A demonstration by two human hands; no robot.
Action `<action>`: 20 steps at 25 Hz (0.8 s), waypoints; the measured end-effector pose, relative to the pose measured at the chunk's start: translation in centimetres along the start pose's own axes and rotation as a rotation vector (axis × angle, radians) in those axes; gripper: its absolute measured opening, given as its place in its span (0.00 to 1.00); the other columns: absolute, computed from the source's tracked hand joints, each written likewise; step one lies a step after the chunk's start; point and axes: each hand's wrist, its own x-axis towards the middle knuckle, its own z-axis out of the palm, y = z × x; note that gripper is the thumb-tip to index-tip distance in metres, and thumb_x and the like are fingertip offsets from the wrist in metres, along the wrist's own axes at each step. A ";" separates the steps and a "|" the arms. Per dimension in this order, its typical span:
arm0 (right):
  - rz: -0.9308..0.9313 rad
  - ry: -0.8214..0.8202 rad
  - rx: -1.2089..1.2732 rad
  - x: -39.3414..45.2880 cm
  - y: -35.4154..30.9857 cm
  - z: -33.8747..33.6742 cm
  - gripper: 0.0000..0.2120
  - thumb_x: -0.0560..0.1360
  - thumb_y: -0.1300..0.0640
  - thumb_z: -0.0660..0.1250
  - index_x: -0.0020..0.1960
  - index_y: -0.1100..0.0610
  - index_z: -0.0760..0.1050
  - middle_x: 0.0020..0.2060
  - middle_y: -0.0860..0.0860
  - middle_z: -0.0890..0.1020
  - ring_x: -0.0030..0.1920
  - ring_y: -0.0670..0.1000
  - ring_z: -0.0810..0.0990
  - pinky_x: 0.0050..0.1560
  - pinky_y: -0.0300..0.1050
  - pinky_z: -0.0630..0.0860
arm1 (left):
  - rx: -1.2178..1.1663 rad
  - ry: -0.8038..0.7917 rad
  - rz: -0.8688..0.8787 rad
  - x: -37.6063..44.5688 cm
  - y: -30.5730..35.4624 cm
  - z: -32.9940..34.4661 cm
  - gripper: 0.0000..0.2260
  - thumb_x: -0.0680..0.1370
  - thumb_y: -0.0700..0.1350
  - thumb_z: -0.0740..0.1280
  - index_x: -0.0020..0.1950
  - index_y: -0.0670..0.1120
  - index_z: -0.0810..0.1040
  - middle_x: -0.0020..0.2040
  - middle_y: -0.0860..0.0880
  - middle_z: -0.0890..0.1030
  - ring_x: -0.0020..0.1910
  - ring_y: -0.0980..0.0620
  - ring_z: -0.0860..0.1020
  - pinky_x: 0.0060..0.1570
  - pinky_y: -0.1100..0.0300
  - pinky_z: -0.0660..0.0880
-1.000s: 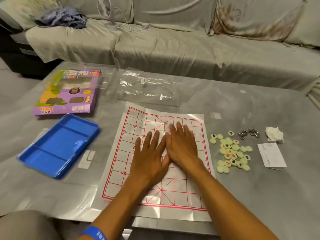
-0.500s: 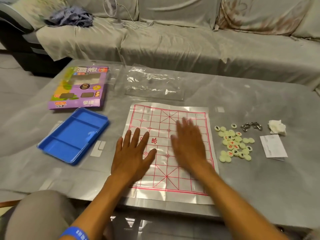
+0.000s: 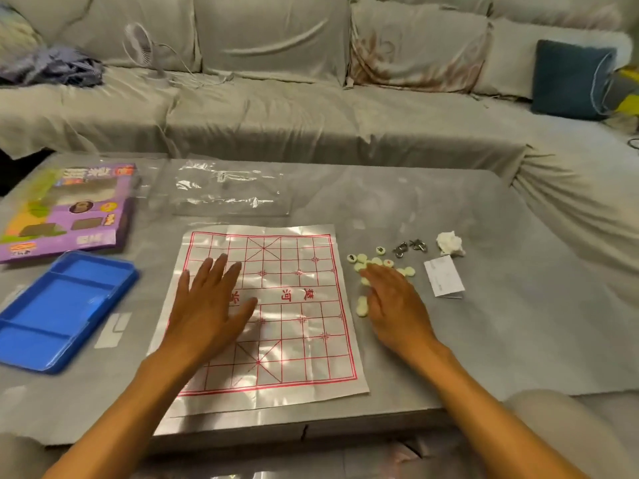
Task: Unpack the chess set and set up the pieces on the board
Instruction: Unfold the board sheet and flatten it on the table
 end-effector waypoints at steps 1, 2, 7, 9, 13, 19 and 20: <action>0.110 0.031 -0.044 0.7 2.3 -1.1 0.21 0.81 0.57 0.55 0.73 0.54 0.64 0.72 0.51 0.67 0.72 0.53 0.64 0.71 0.47 0.62 | -0.047 0.000 0.041 0.7 2.4 0.0 0.35 0.72 0.66 0.47 0.77 0.54 0.54 0.78 0.51 0.48 0.77 0.50 0.46 0.74 0.49 0.42; 0.220 0.025 -0.074 1.2 4.7 -2.0 0.20 0.80 0.59 0.55 0.71 0.55 0.65 0.70 0.53 0.69 0.68 0.55 0.68 0.66 0.49 0.67 | -0.090 -0.019 0.080 1.3 5.0 0.4 0.34 0.73 0.65 0.48 0.77 0.54 0.54 0.78 0.52 0.49 0.77 0.50 0.47 0.74 0.50 0.44; 0.342 -0.130 -0.047 2.0 12.8 -3.0 0.13 0.80 0.58 0.54 0.64 0.55 0.68 0.61 0.55 0.75 0.55 0.56 0.76 0.49 0.46 0.71 | -0.169 -0.113 0.305 3.8 14.8 5.5 0.23 0.80 0.58 0.55 0.74 0.52 0.63 0.76 0.50 0.60 0.75 0.48 0.58 0.72 0.56 0.54; 0.305 -0.128 -0.115 2.6 14.6 -3.4 0.11 0.81 0.55 0.54 0.61 0.54 0.69 0.58 0.54 0.76 0.51 0.55 0.76 0.45 0.46 0.71 | -0.210 -0.095 0.355 4.1 16.8 6.8 0.20 0.80 0.55 0.57 0.70 0.49 0.69 0.71 0.49 0.69 0.69 0.47 0.66 0.68 0.57 0.61; 0.277 0.040 -0.205 3.9 16.3 -4.1 0.12 0.79 0.54 0.52 0.56 0.53 0.72 0.57 0.54 0.77 0.55 0.59 0.76 0.45 0.47 0.71 | -0.268 -0.073 0.326 4.7 17.7 8.0 0.19 0.80 0.55 0.58 0.70 0.50 0.70 0.71 0.51 0.70 0.69 0.51 0.66 0.67 0.62 0.59; -0.132 -0.225 -0.240 8.2 12.2 -1.6 0.22 0.83 0.51 0.48 0.77 0.51 0.56 0.77 0.46 0.57 0.76 0.49 0.54 0.74 0.46 0.50 | -0.288 -0.133 0.366 5.0 16.2 9.4 0.26 0.77 0.63 0.51 0.72 0.55 0.67 0.74 0.56 0.64 0.73 0.55 0.61 0.69 0.63 0.54; -0.075 -0.187 -0.252 8.5 13.0 -1.4 0.23 0.83 0.49 0.46 0.76 0.52 0.58 0.76 0.48 0.60 0.76 0.50 0.56 0.74 0.46 0.51 | -0.294 -0.137 0.380 5.0 16.0 9.6 0.26 0.77 0.63 0.50 0.72 0.55 0.67 0.74 0.57 0.63 0.73 0.56 0.60 0.70 0.62 0.53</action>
